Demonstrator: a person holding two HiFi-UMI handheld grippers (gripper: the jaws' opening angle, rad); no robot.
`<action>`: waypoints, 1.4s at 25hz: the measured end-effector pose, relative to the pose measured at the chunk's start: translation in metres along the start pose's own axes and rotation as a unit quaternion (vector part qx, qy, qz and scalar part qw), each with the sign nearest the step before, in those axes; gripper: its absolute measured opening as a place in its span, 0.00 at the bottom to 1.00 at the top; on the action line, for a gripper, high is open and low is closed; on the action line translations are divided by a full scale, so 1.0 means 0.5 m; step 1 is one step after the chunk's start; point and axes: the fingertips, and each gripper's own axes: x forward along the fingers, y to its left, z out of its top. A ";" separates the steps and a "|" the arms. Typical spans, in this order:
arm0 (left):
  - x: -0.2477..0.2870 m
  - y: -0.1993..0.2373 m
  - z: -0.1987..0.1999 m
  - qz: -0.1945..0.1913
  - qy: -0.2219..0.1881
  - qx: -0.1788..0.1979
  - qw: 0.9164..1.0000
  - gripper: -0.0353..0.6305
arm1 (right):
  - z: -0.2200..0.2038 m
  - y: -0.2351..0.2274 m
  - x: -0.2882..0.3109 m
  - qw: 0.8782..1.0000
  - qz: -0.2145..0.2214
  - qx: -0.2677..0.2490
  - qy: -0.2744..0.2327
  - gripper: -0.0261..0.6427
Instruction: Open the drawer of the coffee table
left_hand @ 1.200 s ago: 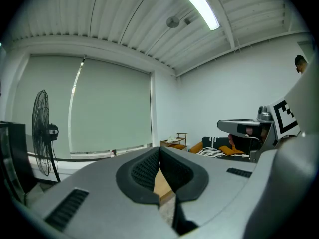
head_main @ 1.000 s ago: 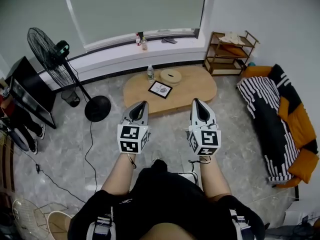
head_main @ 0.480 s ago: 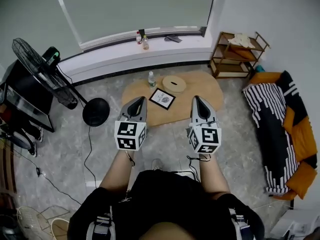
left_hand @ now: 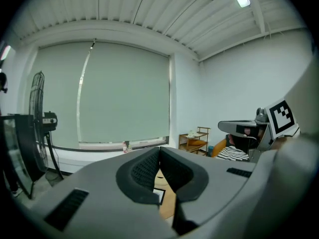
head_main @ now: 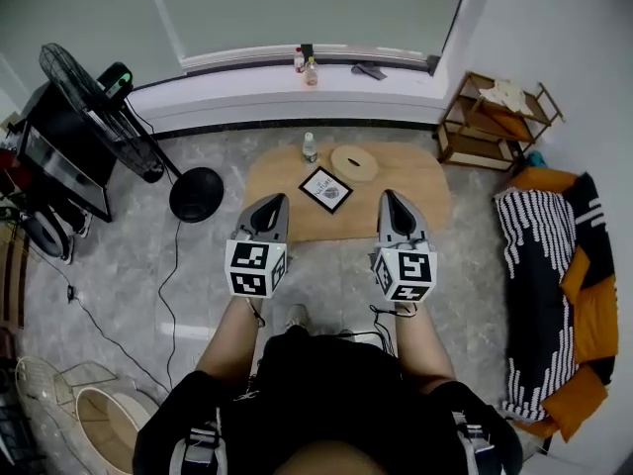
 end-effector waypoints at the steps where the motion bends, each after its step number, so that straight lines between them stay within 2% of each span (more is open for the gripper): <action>1: -0.004 -0.003 -0.003 0.011 0.000 0.003 1.000 0.09 | -0.003 -0.005 0.001 1.000 0.008 0.002 0.000 0.06; 5: -0.035 -0.017 -0.032 0.046 0.002 -0.010 0.999 0.09 | -0.031 -0.007 -0.011 0.999 0.040 0.012 0.004 0.06; 10: -0.071 -0.008 -0.093 0.070 0.019 -0.025 0.997 0.09 | -0.079 0.025 -0.014 0.996 0.080 0.015 0.024 0.06; 16: -0.121 0.008 -0.187 0.106 0.048 -0.048 0.992 0.09 | -0.164 0.056 -0.027 0.992 0.106 0.016 0.061 0.06; 22: -0.130 0.031 -0.267 0.117 0.076 -0.065 0.988 0.09 | -0.263 0.086 -0.014 0.987 0.117 0.027 0.104 0.06; 27: -0.095 0.068 -0.345 0.103 0.091 -0.079 0.987 0.09 | -0.357 0.111 0.026 0.983 0.121 0.044 0.131 0.06; 29: -0.069 0.090 -0.373 0.093 0.087 -0.080 0.989 0.10 | -0.399 0.124 0.047 0.982 0.126 0.060 0.129 0.06; 30: -0.055 0.100 -0.390 0.087 0.086 -0.079 0.989 0.17 | -0.423 0.129 0.056 0.980 0.130 0.076 0.129 0.06; 31: -0.041 0.110 -0.407 0.081 0.086 -0.077 0.990 0.29 | -0.450 0.135 0.065 0.977 0.136 0.099 0.130 0.06; 32: -0.026 0.119 -0.426 0.075 0.087 -0.074 0.991 0.33 | -0.479 0.141 0.074 0.972 0.145 0.128 0.134 0.11; 33: -0.013 0.129 -0.448 0.070 0.089 -0.071 0.991 0.35 | -0.512 0.147 0.082 0.965 0.153 0.158 0.140 0.20; 35: 0.007 0.149 -0.498 0.065 0.098 -0.070 0.991 0.35 | -0.581 0.152 0.093 0.952 0.157 0.209 0.158 0.24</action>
